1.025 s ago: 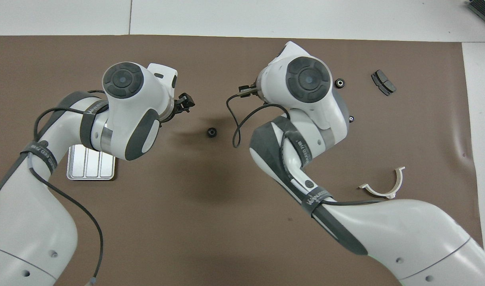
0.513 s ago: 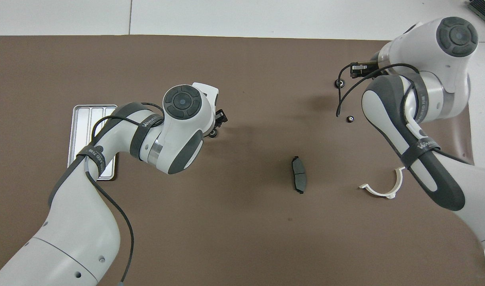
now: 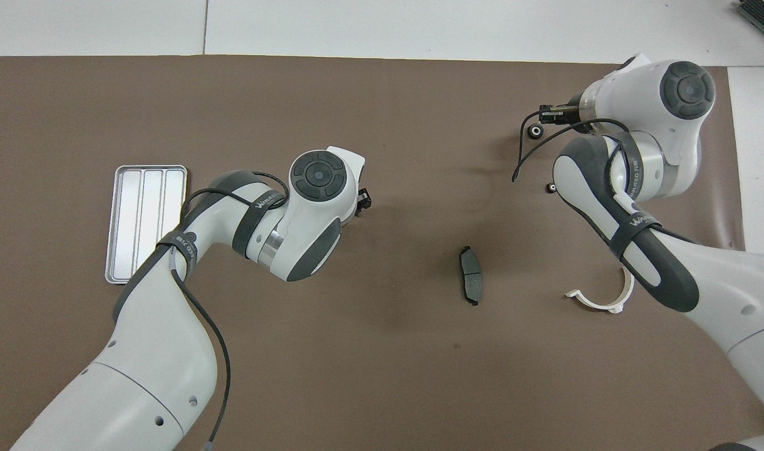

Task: Pick bearing gear from pile to tray
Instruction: 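Carry the gear to the tray while the right gripper returns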

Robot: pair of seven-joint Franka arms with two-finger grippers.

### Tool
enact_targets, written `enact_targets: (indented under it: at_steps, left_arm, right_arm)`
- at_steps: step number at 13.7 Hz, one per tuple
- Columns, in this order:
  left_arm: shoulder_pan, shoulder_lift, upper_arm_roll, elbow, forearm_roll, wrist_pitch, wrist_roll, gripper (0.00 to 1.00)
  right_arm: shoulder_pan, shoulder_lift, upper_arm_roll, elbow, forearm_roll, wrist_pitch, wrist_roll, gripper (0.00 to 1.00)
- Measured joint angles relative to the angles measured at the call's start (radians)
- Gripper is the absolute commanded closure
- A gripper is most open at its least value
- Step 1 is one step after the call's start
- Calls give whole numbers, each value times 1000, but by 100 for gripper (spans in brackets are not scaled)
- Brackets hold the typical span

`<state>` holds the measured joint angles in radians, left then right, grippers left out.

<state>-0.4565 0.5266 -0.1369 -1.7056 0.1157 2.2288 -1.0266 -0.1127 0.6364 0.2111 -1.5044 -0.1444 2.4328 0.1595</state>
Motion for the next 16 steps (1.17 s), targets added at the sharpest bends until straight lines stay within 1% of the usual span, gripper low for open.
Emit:
enact_targets:
  at_steps: [1,2,3,4,5,6,9,11,13,16]
  left_arm:
    - [0,0,-1,4,0,-1,0,48]
    - [-1,0,-2,9,0,-4,0,72]
    - [-1,0,0,10,0,-6,0,99]
    - [-1,-1,0,13,0,-6,0,100]
    - [0,-1,1,17,0,-6,-1,100]
    - [2,-1,3,19,0,-6,-1,100]
    - [20,-5,16,29,0,-11,0,100]
    - [49,-36,17,37,0,-40,9,100]
    - [118,-115,18,30,-15,-103,81,100]
    - [296,-283,22,-26,-91,-244,341,100]
  right_arm:
    - [0,5,0,1,0,13,0,61]
    - [1,8,0,1,0,31,0,61]
    - [4,16,2,1,0,48,0,61]
    - [10,31,2,0,0,61,0,59]
    - [17,47,2,1,0,73,0,54]
    - [22,61,2,1,-3,92,0,52]
    - [24,71,1,2,-14,114,0,51]
    - [24,71,1,2,-15,112,0,51]
    - [24,71,1,2,-16,81,0,51]
    - [26,68,1,11,-19,4,0,53]
